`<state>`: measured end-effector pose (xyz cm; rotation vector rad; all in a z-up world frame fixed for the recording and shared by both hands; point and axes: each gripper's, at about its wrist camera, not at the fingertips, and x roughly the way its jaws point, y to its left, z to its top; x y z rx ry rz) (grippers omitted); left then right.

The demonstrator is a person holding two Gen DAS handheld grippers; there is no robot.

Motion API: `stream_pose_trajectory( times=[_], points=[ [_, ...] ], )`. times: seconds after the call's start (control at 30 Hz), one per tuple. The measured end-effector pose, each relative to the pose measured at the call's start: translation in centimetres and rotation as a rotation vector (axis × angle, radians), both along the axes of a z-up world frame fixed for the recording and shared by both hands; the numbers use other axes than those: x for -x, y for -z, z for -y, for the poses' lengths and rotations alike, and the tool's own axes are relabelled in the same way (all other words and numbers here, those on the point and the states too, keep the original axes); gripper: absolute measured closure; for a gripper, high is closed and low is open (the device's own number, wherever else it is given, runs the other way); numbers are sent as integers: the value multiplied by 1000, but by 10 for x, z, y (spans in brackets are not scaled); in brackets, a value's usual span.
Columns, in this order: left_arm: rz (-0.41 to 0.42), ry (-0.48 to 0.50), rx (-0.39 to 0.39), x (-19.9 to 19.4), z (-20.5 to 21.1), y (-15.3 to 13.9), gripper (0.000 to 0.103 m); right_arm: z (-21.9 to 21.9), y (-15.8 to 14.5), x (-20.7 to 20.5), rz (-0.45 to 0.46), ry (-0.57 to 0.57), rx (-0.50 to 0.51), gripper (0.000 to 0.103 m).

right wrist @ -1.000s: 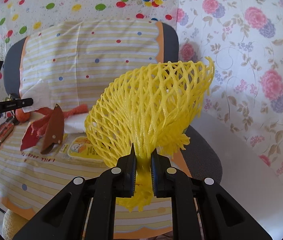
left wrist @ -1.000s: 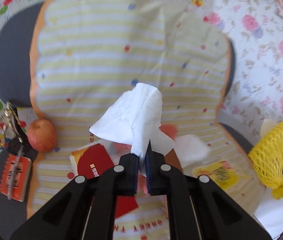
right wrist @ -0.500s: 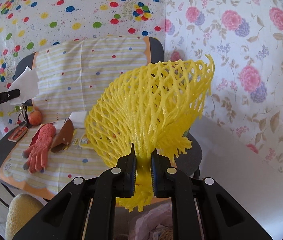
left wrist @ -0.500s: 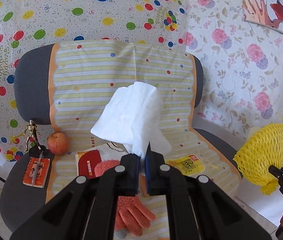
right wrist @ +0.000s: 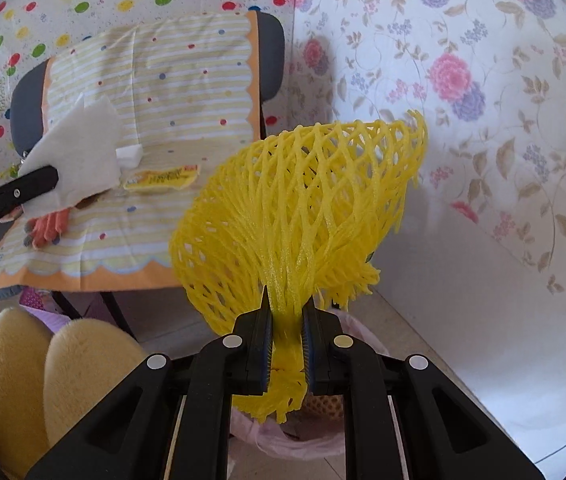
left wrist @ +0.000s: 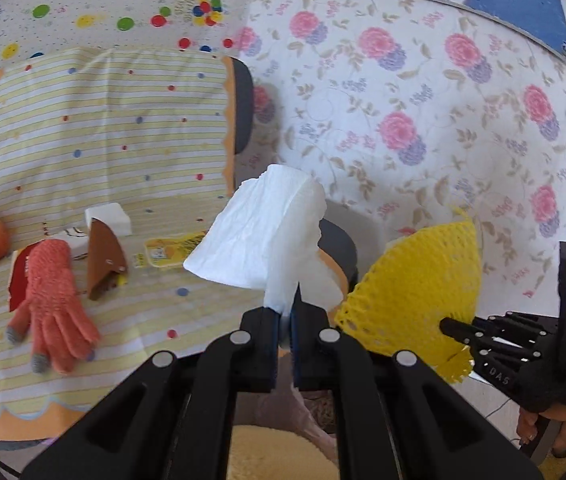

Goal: Collect trash
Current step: 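Carry net and tissue over the pink bin and open both tools to drop them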

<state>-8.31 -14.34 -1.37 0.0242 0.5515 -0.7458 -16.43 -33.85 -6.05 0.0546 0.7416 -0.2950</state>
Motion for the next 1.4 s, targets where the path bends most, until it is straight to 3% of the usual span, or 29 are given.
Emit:
stream_pose_trajectory(
  times=[0.13,0.37,0.47,0.5,0.7,0.9,1.07,1.4],
  points=[
    [-27,77,-12,16,19,17,101,13,37,9,-92,45,-50,89],
    [-51,87,-47,13,21,28,101,38,84,-2,-199,107,-176,85],
    [-61,77,-48,7,19,27,101,42,89,-5,-204,114,-176,76],
    [-67,74,-48,5,18,28,101,43,90,-6,-203,118,-172,66],
    [-80,79,-61,2,24,35,101,48,79,-6,-144,138,-144,64],
    [-102,118,-75,5,41,47,101,53,40,6,-6,164,-85,64],
    [-130,218,-128,25,73,65,101,57,7,18,81,171,-43,62],
    [-213,320,-224,21,128,102,101,70,-2,31,111,182,-40,60]
  ],
)
